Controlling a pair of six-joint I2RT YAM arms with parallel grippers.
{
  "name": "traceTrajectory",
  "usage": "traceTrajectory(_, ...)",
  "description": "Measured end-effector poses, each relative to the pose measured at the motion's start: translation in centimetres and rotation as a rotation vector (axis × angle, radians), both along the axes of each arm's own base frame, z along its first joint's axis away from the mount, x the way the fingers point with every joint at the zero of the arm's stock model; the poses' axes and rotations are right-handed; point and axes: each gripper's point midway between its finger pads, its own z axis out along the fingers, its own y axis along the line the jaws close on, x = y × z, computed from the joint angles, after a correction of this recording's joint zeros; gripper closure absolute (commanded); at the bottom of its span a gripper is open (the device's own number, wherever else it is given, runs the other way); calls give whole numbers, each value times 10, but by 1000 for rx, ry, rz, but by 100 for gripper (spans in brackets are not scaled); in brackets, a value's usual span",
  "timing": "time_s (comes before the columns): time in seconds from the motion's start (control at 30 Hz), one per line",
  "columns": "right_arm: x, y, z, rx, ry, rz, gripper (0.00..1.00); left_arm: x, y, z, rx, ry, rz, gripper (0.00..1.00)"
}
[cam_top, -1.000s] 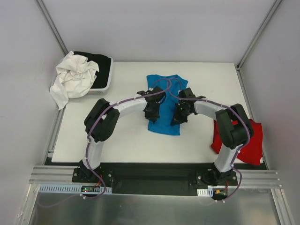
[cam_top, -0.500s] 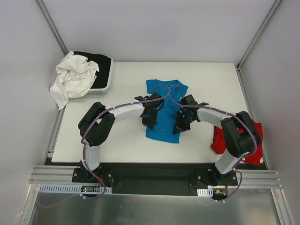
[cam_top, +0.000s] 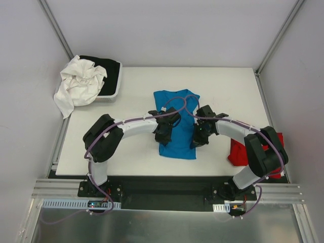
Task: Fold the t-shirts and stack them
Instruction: Fold the tshirt
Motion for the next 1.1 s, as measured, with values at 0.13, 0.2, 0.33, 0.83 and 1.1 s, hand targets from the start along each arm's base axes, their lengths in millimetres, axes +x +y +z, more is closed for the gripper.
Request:
traceTrajectory(0.13, -5, -3, 2, -7, -4, 0, 99, -7, 1, 0, 5, -1, -4, 100)
traceTrajectory(0.2, -8, -4, 2, -12, -5, 0, 99, -11, 2, 0, 7, 1, -5, 100)
traceTrajectory(0.33, -13, -2, 3, -14, -1, 7, 60, -17, 5, 0, 10, 5, -2, 62)
traceTrajectory(0.83, 122, -8, 127, 73, -314, -69, 16, 121, 20, 144, -101, -285, 193, 2)
traceTrajectory(1.1, 161, -29, 88, 60, -195, -104, 9, 174, 43, 104, -56, -217, 249, 4)
